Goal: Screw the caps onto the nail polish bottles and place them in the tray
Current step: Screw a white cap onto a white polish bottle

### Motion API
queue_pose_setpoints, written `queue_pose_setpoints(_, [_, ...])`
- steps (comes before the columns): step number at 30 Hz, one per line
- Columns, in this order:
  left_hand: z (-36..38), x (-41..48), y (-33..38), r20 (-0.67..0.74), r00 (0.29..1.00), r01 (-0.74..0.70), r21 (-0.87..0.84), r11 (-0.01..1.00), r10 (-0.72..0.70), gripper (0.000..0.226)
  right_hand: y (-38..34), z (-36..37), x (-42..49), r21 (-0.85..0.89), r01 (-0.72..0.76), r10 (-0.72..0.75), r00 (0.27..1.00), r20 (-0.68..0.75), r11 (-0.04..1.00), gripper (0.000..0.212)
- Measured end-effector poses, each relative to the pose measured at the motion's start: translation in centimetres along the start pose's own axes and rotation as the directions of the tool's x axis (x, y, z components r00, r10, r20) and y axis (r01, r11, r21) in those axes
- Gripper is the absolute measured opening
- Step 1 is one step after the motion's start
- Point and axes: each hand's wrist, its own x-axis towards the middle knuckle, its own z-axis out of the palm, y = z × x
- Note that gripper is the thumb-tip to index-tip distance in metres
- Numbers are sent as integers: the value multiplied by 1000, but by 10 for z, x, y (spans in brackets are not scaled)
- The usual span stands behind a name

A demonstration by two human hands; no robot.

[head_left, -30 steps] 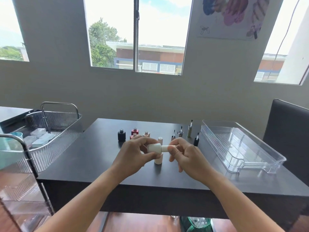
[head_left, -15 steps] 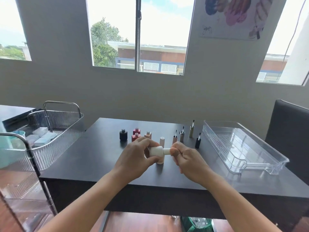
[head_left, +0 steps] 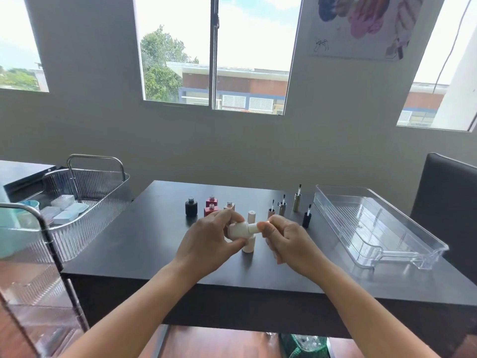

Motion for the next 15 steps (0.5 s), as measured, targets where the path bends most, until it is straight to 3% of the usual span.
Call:
queue_pose_setpoints(3, [0, 1, -7, 59, 992, 112, -38, 993, -110, 40, -3, -5, 5, 68, 7, -9, 1000, 29, 998, 47])
queue_pose_setpoints(6, [2, 1, -19, 101, 970, 233, -108, 967, -222, 41, 1, -16, 14, 179, -16, 36, 993, -110, 984, 49])
queue_pose_setpoints(9, [7, -1, -31, 134, 948, 309, -163, 937, -289, 34, 23, -25, 29, 101, -69, 97, 946, -308, 992, 22])
queue_pose_setpoints(11, [10, -1, -36, 154, 933, 350, -177, 920, -326, 32, 40, -26, 39, 24, -166, 164, 926, -341, 986, 8])
queue_pose_setpoints(15, [16, -1, -41, 194, 918, 374, -141, 917, -345, 37, 64, -20, 57, -66, -307, 275, 916, -293, 949, 19])
